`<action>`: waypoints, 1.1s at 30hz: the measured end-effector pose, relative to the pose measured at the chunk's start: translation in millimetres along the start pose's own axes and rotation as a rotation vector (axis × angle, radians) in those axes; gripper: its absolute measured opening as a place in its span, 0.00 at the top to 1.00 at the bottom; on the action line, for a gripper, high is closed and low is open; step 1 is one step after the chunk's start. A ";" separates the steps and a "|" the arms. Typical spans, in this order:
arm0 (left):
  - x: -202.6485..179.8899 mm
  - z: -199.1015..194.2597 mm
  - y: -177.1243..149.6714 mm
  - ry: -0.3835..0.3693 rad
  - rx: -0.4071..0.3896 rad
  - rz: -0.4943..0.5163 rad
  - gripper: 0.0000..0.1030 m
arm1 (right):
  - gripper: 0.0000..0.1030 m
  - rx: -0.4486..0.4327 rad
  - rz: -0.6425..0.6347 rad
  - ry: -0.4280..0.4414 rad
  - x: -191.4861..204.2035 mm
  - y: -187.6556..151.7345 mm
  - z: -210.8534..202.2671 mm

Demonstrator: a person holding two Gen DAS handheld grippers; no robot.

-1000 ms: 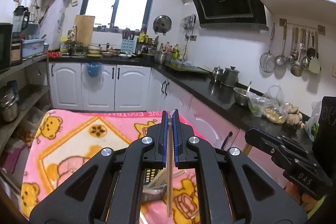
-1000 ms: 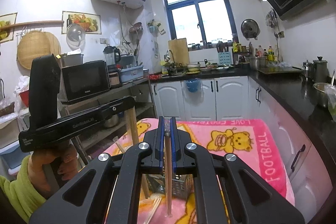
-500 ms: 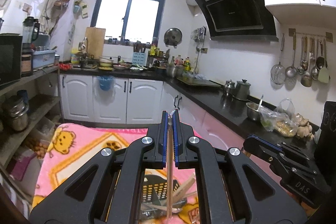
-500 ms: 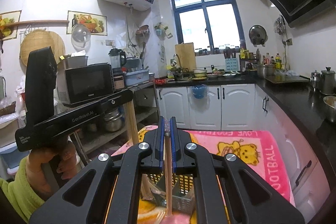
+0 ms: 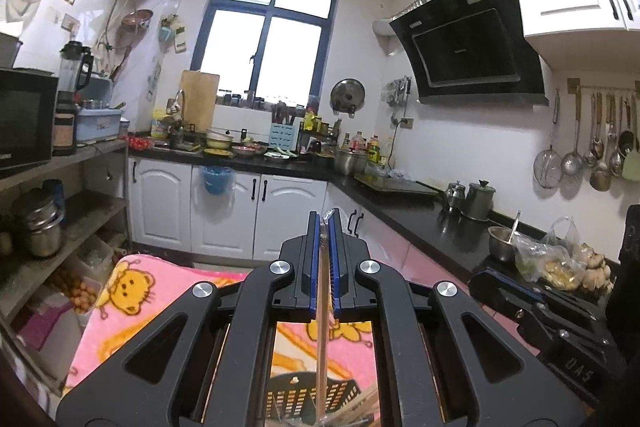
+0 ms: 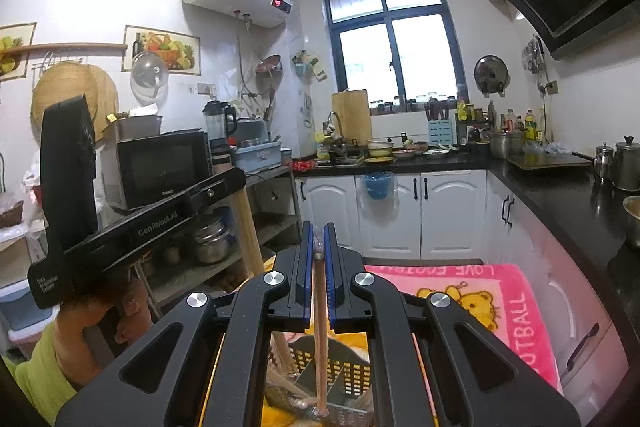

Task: Organize utensils
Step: 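Lower both held chopsticks into the caddy compartments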

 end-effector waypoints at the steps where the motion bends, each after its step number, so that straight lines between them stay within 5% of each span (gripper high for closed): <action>1: 1.5 3.1 -1.1 0.005 0.000 -0.004 0.98 | 0.95 -0.005 0.001 -0.003 -1.6 1.1 2.0; 9: 11.0 31.4 -17.8 0.034 0.039 -0.028 0.98 | 0.95 -0.046 -0.009 -0.044 -15.9 0.3 21.2; 33: 20.5 78.8 -89.1 0.044 0.185 -0.021 0.98 | 0.94 0.083 0.054 -0.110 -54.8 -69.8 77.9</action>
Point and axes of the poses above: each gripper's, at about its wrist camera, not at the fingertips, and z roughly the way its jaws point, x to its left, y to its top, the point moved 3 cm from there along z, roughly the way its jaws point, and after that the axes turned 4 degrees about z, right-handed, at the moved point
